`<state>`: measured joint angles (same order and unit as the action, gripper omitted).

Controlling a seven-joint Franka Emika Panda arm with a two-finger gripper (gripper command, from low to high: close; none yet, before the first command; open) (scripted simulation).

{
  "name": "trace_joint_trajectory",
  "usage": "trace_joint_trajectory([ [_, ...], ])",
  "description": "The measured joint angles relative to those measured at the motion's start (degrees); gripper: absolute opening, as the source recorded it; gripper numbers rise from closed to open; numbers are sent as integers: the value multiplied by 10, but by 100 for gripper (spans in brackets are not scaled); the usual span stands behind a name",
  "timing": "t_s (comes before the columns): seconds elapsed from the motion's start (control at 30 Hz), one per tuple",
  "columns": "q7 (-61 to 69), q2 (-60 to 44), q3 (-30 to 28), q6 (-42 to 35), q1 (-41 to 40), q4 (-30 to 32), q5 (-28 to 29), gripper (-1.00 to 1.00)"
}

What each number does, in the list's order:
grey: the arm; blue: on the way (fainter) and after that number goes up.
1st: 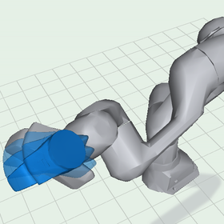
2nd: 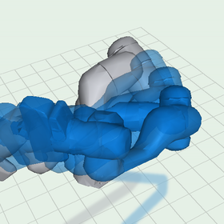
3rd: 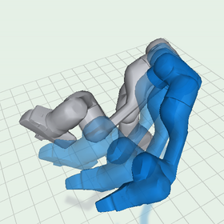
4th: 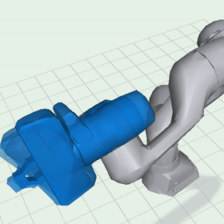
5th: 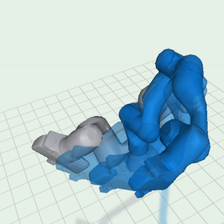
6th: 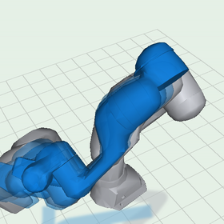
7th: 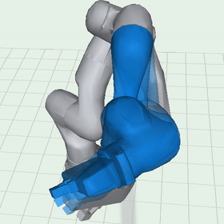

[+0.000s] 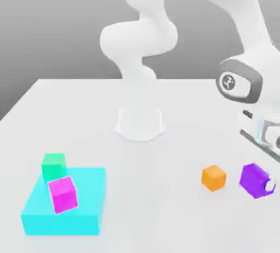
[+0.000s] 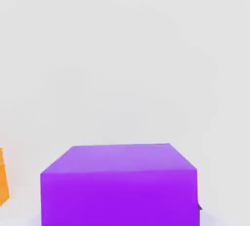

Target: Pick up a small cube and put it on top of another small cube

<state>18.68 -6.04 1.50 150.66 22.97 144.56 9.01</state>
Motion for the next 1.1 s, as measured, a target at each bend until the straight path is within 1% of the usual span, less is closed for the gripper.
trace_joint_trajectory([
  [0.17, -109, 86, -72, -41, -159, 39, 16, -100],
  [0.47, -271, 222, -188, -106, -336, 109, 9, -100],
  [0.53, -291, 223, -212, -95, -365, 123, -1, -100],
  [0.67, -281, 160, -231, -18, -366, 140, -26, -100],
  [0.7, -278, 145, -233, 1, -365, 143, -30, 100],
  [0.93, -278, 142, -232, 5, -366, 144, -31, 100],
  [1.1, -298, 223, -218, -90, -381, 128, -5, 100],
])
